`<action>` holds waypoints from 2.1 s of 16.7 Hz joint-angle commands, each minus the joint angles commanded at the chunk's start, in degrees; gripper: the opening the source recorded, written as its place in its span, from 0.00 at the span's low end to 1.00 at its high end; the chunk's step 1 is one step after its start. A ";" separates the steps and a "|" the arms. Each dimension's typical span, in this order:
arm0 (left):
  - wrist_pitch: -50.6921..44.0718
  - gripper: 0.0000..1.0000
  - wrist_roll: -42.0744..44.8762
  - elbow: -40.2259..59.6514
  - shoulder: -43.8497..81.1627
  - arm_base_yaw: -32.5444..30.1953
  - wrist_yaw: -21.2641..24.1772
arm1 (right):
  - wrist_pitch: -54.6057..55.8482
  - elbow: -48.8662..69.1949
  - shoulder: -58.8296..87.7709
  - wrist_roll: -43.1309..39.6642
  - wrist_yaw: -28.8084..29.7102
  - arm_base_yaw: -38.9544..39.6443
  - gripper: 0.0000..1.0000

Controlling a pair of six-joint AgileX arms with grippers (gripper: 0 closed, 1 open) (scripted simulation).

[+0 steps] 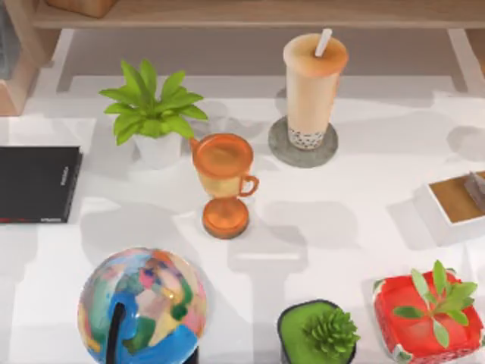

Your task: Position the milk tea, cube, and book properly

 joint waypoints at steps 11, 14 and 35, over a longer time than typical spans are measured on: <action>9.46 0.00 31.28 -23.00 -19.98 5.53 -2.75 | 0.00 0.00 0.00 0.00 0.00 0.00 1.00; 12.59 0.00 46.14 -33.20 -25.74 6.40 -3.09 | 0.00 0.00 0.00 0.00 0.00 0.00 1.00; 14.04 0.00 98.29 -61.82 -17.98 -2.28 -3.85 | 0.00 0.00 0.00 0.00 0.00 0.00 1.00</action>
